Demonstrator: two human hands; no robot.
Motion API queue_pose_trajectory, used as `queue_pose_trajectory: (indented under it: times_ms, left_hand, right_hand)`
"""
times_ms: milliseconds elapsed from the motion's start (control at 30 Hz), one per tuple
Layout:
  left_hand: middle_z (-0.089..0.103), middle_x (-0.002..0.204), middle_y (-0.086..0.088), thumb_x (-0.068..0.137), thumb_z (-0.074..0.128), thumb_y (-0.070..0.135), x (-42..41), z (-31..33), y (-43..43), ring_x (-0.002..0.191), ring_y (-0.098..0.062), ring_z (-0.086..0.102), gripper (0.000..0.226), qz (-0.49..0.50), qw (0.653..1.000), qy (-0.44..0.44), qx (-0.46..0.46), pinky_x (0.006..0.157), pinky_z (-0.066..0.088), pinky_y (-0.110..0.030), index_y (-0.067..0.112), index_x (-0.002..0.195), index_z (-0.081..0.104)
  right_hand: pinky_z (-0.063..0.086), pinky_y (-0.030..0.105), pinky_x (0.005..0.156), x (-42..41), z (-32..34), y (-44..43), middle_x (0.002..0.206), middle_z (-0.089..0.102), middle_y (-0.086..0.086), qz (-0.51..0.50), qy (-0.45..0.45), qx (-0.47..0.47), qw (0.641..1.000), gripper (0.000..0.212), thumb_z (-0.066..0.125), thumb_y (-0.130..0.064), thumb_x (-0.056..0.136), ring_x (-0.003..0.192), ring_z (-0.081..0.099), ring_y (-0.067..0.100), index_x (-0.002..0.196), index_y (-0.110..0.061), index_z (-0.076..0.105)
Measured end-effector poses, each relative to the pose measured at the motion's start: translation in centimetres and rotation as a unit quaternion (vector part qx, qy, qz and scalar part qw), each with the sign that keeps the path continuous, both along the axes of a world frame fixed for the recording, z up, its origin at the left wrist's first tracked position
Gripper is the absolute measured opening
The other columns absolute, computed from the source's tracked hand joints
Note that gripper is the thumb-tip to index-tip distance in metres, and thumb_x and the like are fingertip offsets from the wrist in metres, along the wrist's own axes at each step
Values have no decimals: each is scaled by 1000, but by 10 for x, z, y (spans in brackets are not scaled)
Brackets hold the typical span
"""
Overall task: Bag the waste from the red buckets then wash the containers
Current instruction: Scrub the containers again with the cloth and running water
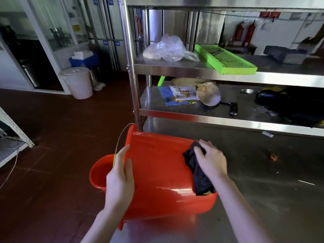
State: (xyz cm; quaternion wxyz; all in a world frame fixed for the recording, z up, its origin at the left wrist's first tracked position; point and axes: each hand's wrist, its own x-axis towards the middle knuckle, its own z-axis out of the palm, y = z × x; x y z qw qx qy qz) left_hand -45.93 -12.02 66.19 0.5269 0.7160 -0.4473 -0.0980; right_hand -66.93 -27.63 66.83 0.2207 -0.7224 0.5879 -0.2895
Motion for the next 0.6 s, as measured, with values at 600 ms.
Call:
queue_pose_trajectory:
  times_ms: [600]
  left_hand:
    - [51, 50, 7, 94, 32, 44, 7, -23, 36, 36, -3, 37, 39, -1, 999, 5, -42, 37, 32, -14, 52, 130, 45]
  right_hand:
    - [48, 38, 89, 20, 14, -15, 116, 68, 7, -21, 67, 89, 994, 36, 44, -48, 91, 107, 60, 35, 113, -30, 66]
